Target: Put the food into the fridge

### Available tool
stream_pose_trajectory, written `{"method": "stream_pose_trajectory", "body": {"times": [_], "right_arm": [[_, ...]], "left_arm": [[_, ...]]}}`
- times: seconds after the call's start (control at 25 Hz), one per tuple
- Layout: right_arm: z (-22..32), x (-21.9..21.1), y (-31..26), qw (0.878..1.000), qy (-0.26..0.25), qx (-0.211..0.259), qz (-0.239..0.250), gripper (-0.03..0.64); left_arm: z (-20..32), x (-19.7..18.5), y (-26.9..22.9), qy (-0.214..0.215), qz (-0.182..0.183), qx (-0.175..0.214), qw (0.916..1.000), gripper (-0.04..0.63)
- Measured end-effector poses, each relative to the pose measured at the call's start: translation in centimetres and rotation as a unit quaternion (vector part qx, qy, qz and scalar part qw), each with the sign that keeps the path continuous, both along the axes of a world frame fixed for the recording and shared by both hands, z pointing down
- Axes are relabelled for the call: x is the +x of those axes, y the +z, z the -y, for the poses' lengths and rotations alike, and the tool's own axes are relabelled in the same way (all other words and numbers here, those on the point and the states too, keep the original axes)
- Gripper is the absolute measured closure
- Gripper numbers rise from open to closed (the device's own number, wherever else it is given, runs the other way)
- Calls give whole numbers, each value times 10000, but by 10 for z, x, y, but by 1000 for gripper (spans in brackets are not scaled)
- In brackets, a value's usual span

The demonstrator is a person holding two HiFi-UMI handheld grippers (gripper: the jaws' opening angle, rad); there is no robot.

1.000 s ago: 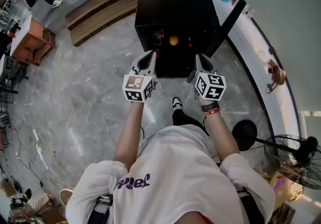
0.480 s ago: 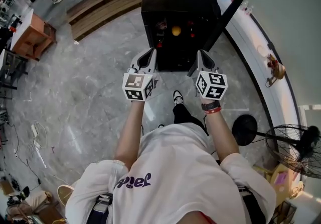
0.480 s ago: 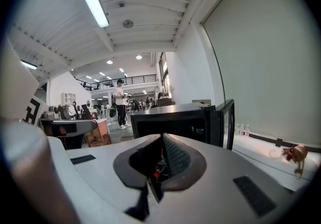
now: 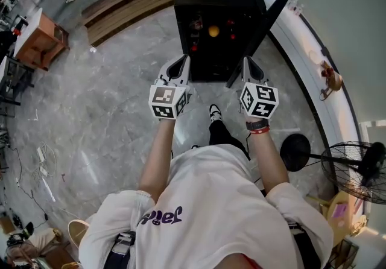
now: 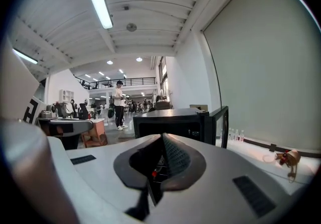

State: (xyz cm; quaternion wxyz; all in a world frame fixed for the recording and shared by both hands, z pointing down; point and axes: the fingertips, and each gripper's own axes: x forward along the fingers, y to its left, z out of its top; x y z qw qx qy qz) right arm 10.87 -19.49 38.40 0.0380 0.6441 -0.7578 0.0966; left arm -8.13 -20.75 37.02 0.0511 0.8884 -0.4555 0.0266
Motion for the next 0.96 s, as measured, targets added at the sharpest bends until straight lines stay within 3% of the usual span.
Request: {"method": "stream_pose_trajectory", "body": {"times": [0.4,0.6,0.96], "right_arm": [[-36,-11,-4,9998,-75,53,192,603],[-49,-21,1,9978,-334,0,574,603],[-62,-29,12,9966,-674,-261,394,603]], "left_arm": [[-30,-12,-2,-81,-4,56,10000,577],[-40,-13,2,-105,-81,1,9999,577],[-48,-10,16,3,-150,-192,9997,577]]}}
